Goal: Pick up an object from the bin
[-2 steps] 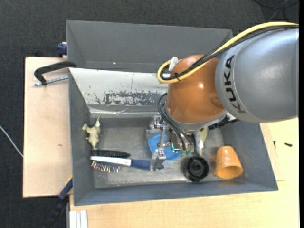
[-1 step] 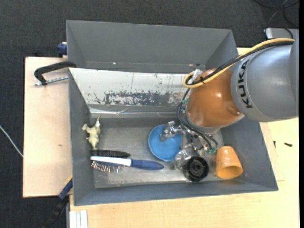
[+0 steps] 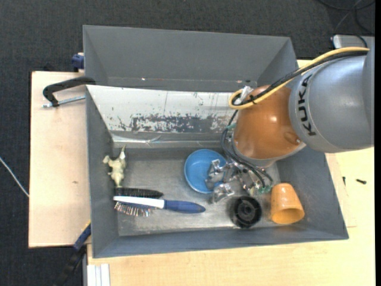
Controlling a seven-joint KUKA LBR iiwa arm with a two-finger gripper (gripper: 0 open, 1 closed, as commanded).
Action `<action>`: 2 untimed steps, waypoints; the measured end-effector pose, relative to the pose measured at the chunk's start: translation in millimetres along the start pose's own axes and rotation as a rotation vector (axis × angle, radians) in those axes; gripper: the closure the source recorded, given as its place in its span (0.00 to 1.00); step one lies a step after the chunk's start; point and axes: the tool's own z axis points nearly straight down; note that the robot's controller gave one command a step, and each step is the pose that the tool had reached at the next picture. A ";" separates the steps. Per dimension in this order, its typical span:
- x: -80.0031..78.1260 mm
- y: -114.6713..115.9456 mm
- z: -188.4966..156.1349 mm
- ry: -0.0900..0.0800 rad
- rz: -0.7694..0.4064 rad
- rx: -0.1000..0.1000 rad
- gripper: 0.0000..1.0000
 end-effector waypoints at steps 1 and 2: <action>-3.6 -1.6 -163.1 -0.010 -0.398 0.008 1.00; 32.0 -31.3 -76.4 0.006 -0.696 0.000 1.00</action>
Offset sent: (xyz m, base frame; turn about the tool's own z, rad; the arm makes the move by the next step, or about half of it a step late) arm 0.0015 -0.0020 0.1593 -0.3989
